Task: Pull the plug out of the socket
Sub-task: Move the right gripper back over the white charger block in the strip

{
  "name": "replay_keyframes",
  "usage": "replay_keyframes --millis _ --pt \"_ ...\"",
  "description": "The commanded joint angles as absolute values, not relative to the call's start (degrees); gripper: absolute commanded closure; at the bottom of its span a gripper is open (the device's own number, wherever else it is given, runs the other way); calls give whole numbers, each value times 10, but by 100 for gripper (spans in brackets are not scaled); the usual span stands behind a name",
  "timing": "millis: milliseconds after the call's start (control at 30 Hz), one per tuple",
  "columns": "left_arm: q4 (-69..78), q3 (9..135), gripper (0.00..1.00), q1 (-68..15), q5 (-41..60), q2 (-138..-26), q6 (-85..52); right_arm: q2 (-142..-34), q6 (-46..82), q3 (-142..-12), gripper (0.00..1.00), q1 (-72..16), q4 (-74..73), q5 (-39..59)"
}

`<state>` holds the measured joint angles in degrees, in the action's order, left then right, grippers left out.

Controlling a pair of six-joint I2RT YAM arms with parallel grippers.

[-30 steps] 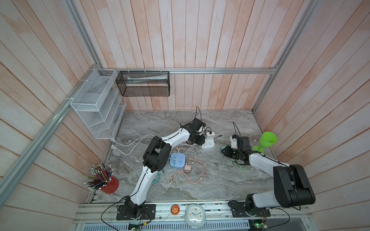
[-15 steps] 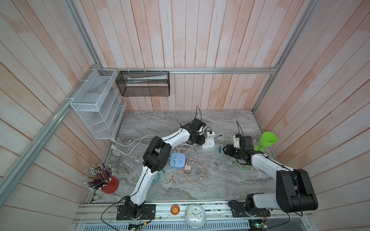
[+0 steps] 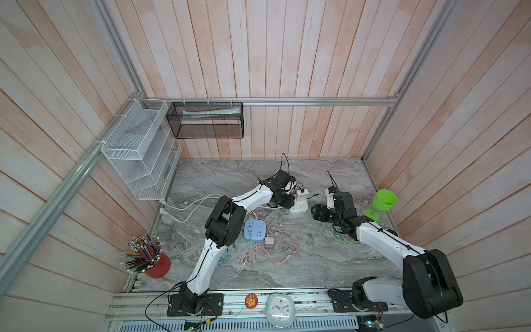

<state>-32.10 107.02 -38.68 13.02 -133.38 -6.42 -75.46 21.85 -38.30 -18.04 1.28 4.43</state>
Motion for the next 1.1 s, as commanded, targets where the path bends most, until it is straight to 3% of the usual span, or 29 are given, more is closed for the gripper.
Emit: replay_keyframes --millis 0,267,767,1067 --pt "-389 1034 49 -392 86 -1380 -47 -777 193 -404 28 -206 -26 -3" --pt "-389 1031 49 -392 87 -1380 -47 -830 163 -425 25 -255 -108 -39" --pt "-385 1021 49 -392 92 -1375 -48 -909 102 -454 25 -259 -171 -45" --pt "-386 1021 49 -392 93 -1377 -47 -948 57 -474 33 -259 -178 -48"
